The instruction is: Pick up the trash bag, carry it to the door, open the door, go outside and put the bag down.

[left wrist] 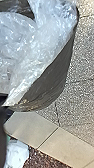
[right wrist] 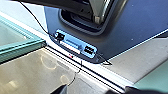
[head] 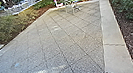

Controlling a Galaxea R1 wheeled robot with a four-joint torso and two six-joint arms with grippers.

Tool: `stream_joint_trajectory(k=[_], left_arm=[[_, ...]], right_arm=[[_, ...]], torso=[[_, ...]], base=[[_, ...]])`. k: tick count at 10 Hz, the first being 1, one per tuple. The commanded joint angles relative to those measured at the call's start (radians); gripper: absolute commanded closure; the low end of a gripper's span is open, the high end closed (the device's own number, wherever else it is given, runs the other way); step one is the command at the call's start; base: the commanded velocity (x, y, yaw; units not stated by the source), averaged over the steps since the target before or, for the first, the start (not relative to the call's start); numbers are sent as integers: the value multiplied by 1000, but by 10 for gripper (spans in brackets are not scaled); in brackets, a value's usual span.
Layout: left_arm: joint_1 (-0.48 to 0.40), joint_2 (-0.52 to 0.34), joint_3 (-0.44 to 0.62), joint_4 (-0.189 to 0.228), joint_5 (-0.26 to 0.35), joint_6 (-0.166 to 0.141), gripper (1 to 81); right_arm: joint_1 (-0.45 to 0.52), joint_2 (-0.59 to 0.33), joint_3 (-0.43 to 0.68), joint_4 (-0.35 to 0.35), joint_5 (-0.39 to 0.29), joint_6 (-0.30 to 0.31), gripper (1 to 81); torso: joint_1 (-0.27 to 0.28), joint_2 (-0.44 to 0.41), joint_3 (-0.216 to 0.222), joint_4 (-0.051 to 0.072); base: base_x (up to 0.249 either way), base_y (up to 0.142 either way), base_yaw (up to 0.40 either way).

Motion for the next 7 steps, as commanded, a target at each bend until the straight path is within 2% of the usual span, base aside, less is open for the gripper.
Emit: stream_joint_trajectory(k=[1, 5, 6, 7], left_arm=[[-149, -77, -37, -41, 106, -1, 811], [-146, -77, -32, -41, 107, 1, 811], [-142, -72, -34, -41, 106, 1, 10], [-128, -65, -37, -39, 106, 1, 10]], right_arm=[[-2, 39, 29, -5, -61, 1, 10], [-2, 39, 35, -5, -61, 1, 10], [-4, 39, 37, -5, -61, 3, 10], [-4, 37, 36, -5, -49, 2, 10]], torso=[[0, 0, 0, 0], [0, 0, 0, 0], [0, 0, 0, 0], [0, 0, 0, 0]], base=[[0, 0, 0], [0, 0, 0], [0, 0, 0], [0, 0, 0]])
